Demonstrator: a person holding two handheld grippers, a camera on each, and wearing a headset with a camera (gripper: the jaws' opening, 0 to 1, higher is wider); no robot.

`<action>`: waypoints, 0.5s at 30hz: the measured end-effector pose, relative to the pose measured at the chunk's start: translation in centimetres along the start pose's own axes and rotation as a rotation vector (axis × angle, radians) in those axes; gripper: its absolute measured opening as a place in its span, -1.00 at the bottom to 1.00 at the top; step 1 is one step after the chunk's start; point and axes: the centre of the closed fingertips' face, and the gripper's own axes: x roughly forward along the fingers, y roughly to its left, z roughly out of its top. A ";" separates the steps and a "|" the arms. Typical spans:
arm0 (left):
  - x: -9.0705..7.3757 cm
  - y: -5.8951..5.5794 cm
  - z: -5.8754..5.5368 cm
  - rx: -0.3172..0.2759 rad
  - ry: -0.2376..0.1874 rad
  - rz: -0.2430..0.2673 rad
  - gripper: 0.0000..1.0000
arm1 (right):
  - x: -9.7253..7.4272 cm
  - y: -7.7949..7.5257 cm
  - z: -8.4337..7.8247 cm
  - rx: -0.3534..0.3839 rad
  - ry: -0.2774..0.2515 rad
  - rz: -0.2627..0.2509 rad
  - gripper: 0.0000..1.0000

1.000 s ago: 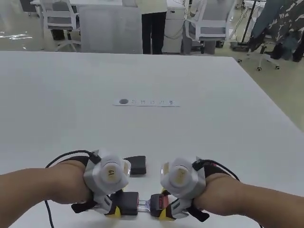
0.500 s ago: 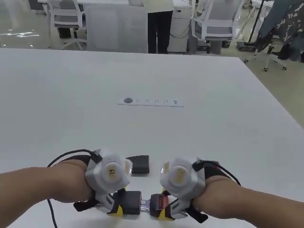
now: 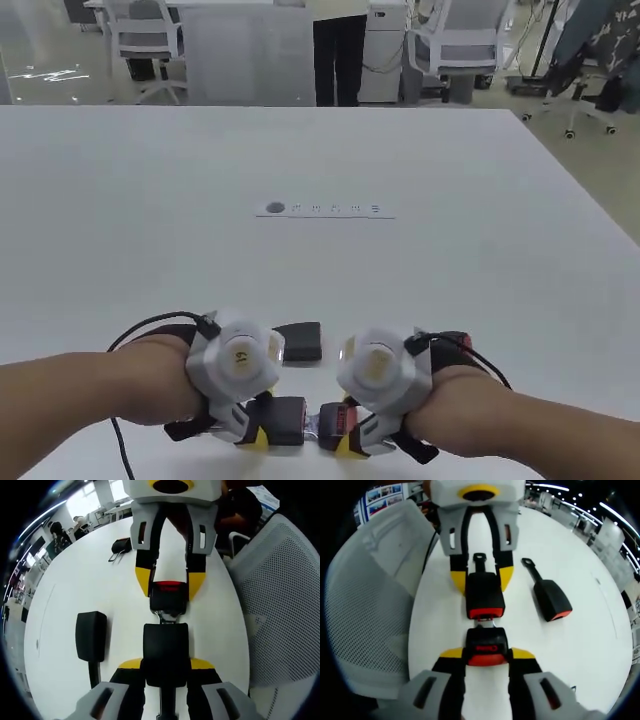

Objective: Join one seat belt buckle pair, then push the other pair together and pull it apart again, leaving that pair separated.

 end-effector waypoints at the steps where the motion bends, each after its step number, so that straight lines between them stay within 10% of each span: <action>1: 0.0 0.0 0.0 -0.001 0.000 0.000 -0.37 | 0.0 0.0 0.0 -0.001 -0.001 0.000 -0.40; 15: 0.0 0.0 -0.1 -0.001 -0.007 -0.002 -0.38 | 0.7 0.3 0.8 0.008 0.004 -0.017 -0.42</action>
